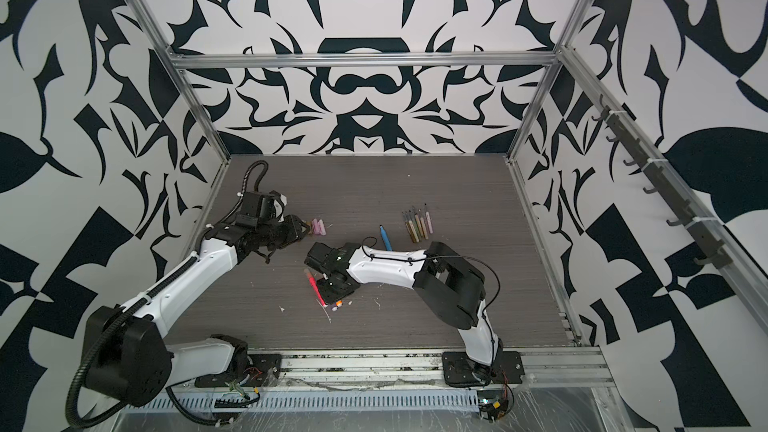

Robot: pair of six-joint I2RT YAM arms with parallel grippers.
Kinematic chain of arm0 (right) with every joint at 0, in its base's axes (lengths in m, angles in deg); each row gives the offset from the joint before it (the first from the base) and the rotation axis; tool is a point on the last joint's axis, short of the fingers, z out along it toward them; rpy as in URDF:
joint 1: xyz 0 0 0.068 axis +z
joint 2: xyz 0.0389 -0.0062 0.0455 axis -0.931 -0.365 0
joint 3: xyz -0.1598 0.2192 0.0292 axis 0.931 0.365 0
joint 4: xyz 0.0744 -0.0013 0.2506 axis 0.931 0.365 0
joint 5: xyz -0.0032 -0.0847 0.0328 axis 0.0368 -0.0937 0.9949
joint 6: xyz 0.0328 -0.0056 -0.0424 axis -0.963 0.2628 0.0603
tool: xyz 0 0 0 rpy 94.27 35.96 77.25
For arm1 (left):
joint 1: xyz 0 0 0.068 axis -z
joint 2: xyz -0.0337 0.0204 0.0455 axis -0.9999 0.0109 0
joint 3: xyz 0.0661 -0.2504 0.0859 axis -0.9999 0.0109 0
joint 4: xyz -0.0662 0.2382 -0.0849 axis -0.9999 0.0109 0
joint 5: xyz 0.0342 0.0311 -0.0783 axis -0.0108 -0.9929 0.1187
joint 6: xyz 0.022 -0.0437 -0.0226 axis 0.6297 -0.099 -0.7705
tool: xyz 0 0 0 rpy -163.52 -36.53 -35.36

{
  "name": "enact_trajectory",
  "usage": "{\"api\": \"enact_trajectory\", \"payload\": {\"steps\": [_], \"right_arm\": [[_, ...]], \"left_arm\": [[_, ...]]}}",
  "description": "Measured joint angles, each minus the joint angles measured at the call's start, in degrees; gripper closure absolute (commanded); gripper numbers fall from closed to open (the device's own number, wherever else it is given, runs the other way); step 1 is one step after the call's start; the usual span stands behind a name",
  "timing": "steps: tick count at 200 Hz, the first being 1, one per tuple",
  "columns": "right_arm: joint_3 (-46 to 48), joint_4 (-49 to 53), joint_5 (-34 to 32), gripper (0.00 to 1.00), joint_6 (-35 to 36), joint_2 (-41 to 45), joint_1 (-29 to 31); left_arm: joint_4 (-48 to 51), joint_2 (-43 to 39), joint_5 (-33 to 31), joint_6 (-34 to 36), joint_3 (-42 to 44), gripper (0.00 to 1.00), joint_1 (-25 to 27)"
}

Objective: Open the pen caps
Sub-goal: 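Move the right gripper to the orange felt marker and grasp it, then lift the orange marker and bring its cap toward the left gripper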

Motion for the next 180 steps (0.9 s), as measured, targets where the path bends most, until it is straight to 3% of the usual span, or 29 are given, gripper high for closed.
{"api": "enact_trajectory", "payload": {"steps": [44, 130, 180], "right_arm": [[-0.98, 1.05, -1.42, 0.76, -0.42, -0.7, 0.0], [-2.19, 3.32, -4.04, 0.75, -1.25, -3.1, 0.39], [0.0, 2.47, -3.85, 0.87, -1.99, -1.6, -0.92]], "left_arm": [[-0.39, -0.81, 0.76, 0.0, 0.37, 0.59, -0.94], [-1.16, -0.81, 1.55, -0.02, 1.11, 0.59, -1.22], [-1.31, -0.37, 3.39, -0.37, 1.22, 0.57, -1.25]]}}
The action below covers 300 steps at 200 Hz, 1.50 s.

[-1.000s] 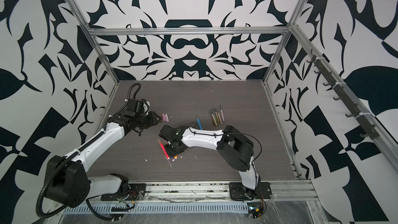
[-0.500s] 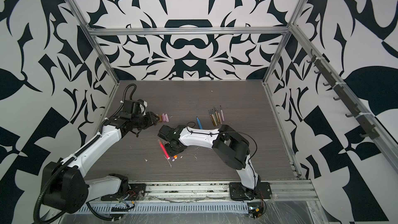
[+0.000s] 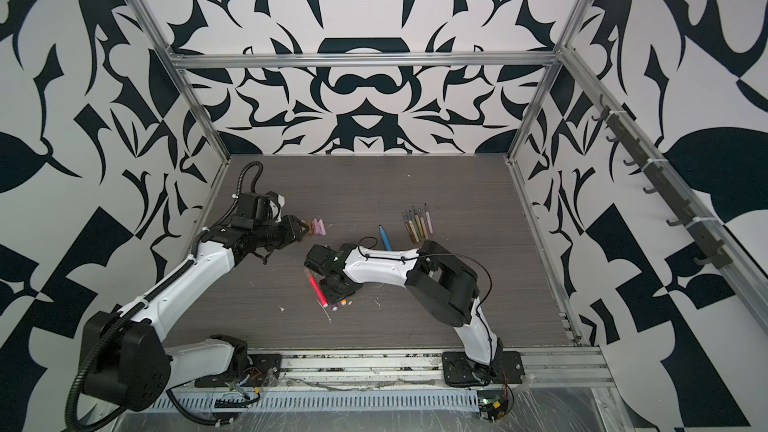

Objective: Open the pen caps
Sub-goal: 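Lift the orange marker and bring its cap toward the left gripper, then close the left gripper on the orange marker's cap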

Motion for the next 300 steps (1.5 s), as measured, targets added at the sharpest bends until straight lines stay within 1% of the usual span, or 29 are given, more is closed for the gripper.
{"api": "enact_trajectory", "payload": {"steps": [17, 36, 62, 83, 120, 145, 215, 300], "right_arm": [[2.78, -0.42, 1.14, 0.89, 0.44, 2.49, -2.54], [5.64, -0.9, 3.41, 0.89, 1.27, 6.95, -7.17], [7.1, -1.7, 6.45, 0.9, 2.1, 13.11, -13.14], [7.37, -2.73, 8.63, 0.9, 2.23, 16.48, -15.72], [7.67, -3.8, 12.72, 0.91, 2.27, 17.81, -15.82], [8.35, -4.42, 14.86, 0.91, 2.01, 17.46, -15.76], [9.86, -7.58, 20.46, 0.93, 0.59, 16.26, -15.67], [9.99, -10.38, 23.85, 0.93, -1.01, 16.17, -15.37]], "left_arm": [[-0.33, 1.29, 1.16, -0.24, 0.0, 0.55, 0.44], [-0.76, 3.58, 2.23, -0.61, 0.0, 0.55, 1.51], [-1.6, 7.06, 3.63, -1.18, -0.04, 0.54, 4.26], [-2.05, 9.92, 4.48, -1.99, -0.52, 0.54, 6.78], [-3.15, 13.88, 5.64, -2.82, -2.08, 0.52, 9.86], [-3.39, 14.21, 5.66, -3.45, -2.4, 0.51, 10.86], [-4.22, 14.23, 5.68, -4.09, -2.64, 0.5, 11.21], [-5.16, 15.08, 5.92, -4.68, -2.93, 0.5, 11.21]]}}
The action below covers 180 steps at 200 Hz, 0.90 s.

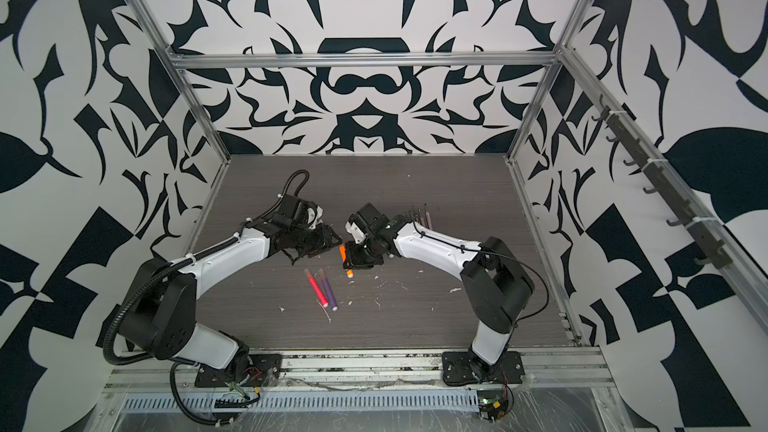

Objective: Open the pen caps
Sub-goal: 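Close the left gripper on the orange marker's cap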

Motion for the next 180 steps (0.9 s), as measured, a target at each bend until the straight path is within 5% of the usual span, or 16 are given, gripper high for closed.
{"api": "enact_trajectory", "payload": {"steps": [30, 110, 140, 180], "right_arm": [[0.02, -1.33, 1.03, 0.94, 0.0, 0.0, 0.87], [0.42, -3.61, 1.6, 0.93, -0.57, -1.38, 2.23], [0.42, -3.76, 1.55, 0.62, -0.26, -1.38, 2.23], [0.44, -3.65, 0.55, 0.58, -0.55, -1.38, 2.25]], "left_arm": [[-0.24, 0.9, -0.02, -0.57, 0.0, 0.51, 0.0], [-1.16, 1.33, 1.36, -2.45, -1.16, 0.9, 0.37], [-1.18, 1.38, 1.25, -2.38, -1.16, 0.98, 0.31], [-1.18, 1.31, 1.25, -2.67, -1.16, 0.99, 0.31]]}}
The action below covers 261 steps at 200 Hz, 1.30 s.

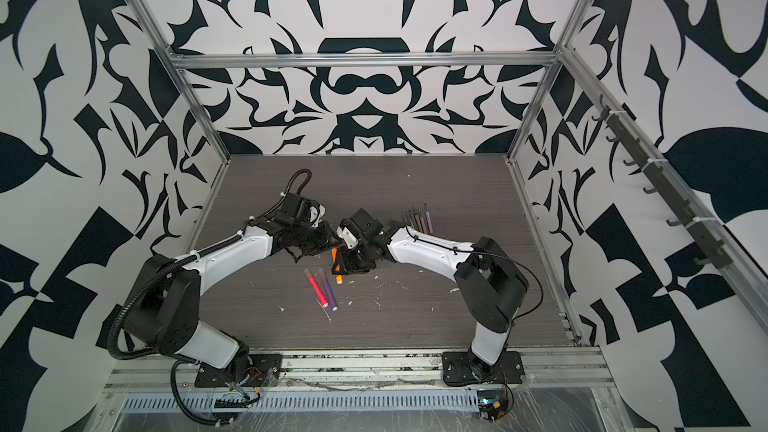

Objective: Open the pen caps
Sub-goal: 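Close the left gripper on the orange marker's cap, then pull the orange marker away with the right gripper while the left holds the cap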

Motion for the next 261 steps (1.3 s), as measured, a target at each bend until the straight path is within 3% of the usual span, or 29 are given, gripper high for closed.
{"api": "enact_trajectory", "payload": {"steps": [67, 75, 92, 134, 191, 261], "right_arm": [[0.0, -1.79, -0.68, 0.7, -1.2, -1.51, 0.0], [0.0, -2.05, -0.7, 0.76, -1.36, -1.62, 0.07], [-0.02, -2.86, -0.48, 1.0, -1.53, -1.62, 0.2], [1.29, -6.36, -1.18, 1.0, -2.34, -0.94, 0.48], [9.44, -23.8, -13.29, 1.0, -8.83, 4.26, 2.56], [10.64, -26.56, -15.32, 1.0, -11.04, 4.59, 5.44]], "left_arm": [[-0.76, -0.24, 1.11, -1.49, -0.02, 1.0, 0.0], [-0.92, -0.24, 1.27, -1.68, 0.0, 1.0, 0.0], [-1.38, -0.24, 1.27, -1.88, -0.02, 1.0, 0.0], [0.24, 0.57, 2.08, -0.5, -2.12, 1.0, -1.53], [16.9, 12.87, 13.55, 6.45, -21.51, 1.0, -8.52], [21.66, 10.88, 12.46, 8.41, -20.35, 1.0, -10.05]]}}
